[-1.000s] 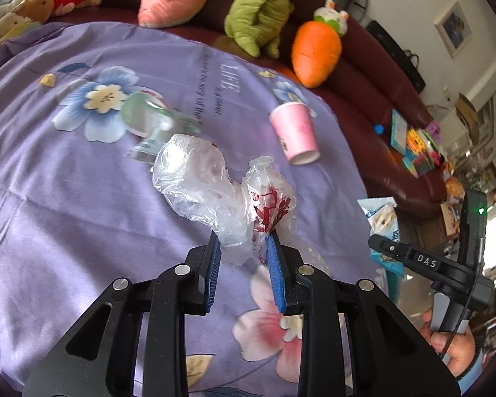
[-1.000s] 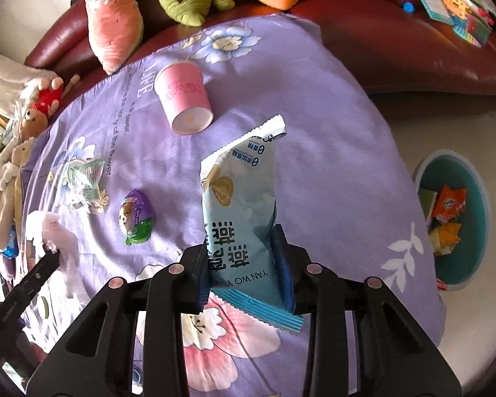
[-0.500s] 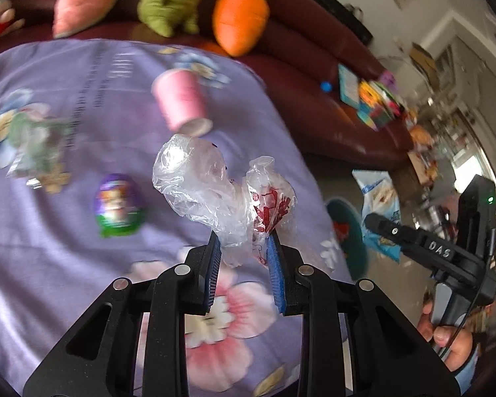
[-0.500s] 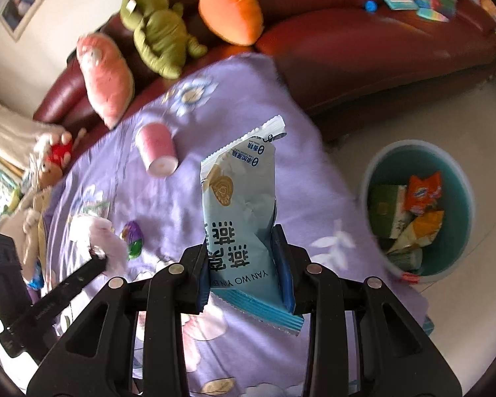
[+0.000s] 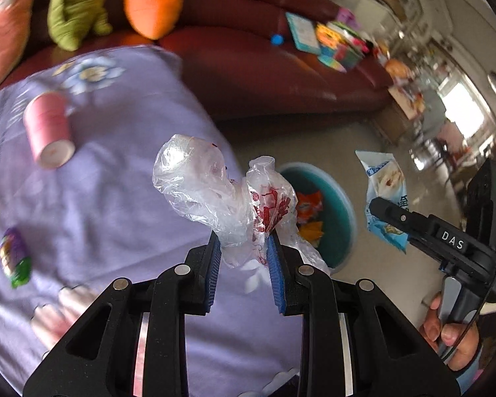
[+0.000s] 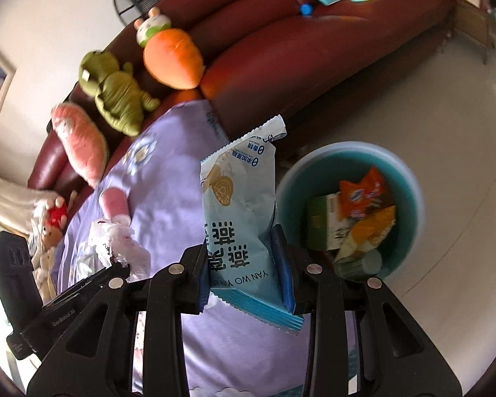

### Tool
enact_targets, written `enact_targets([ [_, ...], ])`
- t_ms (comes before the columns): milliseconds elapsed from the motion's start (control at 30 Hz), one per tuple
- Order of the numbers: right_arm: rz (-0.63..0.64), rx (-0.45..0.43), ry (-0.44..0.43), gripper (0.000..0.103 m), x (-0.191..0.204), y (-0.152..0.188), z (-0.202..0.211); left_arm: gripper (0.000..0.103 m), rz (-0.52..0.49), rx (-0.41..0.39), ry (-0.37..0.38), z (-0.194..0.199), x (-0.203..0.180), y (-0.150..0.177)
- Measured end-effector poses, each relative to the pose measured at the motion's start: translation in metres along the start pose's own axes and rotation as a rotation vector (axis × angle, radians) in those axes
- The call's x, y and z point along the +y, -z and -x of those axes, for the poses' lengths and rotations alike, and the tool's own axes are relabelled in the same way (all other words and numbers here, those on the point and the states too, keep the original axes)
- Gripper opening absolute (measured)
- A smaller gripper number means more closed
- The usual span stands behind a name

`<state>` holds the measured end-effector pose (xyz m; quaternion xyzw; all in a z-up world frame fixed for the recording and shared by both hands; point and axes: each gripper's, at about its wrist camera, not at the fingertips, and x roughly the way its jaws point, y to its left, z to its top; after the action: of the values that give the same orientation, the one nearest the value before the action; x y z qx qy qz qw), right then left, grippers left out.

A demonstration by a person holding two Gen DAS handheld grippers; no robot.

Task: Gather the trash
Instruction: 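Lift both bags and carry them toward the teal bin, then open the left tool over the teal bin while right tool opens to drop the blue bag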

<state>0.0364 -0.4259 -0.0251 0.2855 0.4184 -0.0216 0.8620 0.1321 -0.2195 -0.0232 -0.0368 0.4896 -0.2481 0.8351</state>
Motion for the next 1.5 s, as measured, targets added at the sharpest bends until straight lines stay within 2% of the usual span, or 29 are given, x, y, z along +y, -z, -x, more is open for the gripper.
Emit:
enact_targets([
  [233,-0.077,-0.046,0.024,0.032,-0.051,-0.009,0.009,0.027,-0.079,0.06,0.012,-0.041,-0.043,-0.011],
  [500,-0.164,-0.054,0.055,0.032,-0.103,-0.009,0.009,0.027,-0.139,0.118,0.02,-0.086,-0.076,-0.024],
  [900,-0.199,-0.037,0.069,0.032,-0.133,-0.017,-0.004,0.028,-0.174,0.197,0.026,-0.135,-0.092,-0.023],
  [1167,-0.215,-0.025,0.079,0.032,-0.143,-0.02,-0.011,0.03,-0.195,0.224,0.021,-0.153,-0.098,-0.021],
  [1200,-0.217,-0.026,0.08,0.032,-0.143,-0.019,-0.011,0.032,-0.195,0.226,0.019,-0.155,-0.099,-0.021],
  [1267,-0.22,-0.025,0.082,0.032,-0.144,-0.021,-0.012,0.052,-0.206,0.227,0.003,-0.159,-0.101,-0.02],
  [1300,-0.221,-0.025,0.083,0.032,-0.144,-0.021,-0.013,0.058,-0.212,0.224,-0.004,-0.159,-0.101,-0.019],
  [1367,-0.222,-0.021,0.083,0.032,-0.144,-0.022,-0.014,0.079,-0.223,0.209,-0.03,-0.157,-0.101,-0.017],
  [1500,-0.219,-0.014,0.083,0.032,-0.143,-0.022,-0.017,0.083,-0.222,0.187,-0.041,-0.15,-0.099,-0.017],
])
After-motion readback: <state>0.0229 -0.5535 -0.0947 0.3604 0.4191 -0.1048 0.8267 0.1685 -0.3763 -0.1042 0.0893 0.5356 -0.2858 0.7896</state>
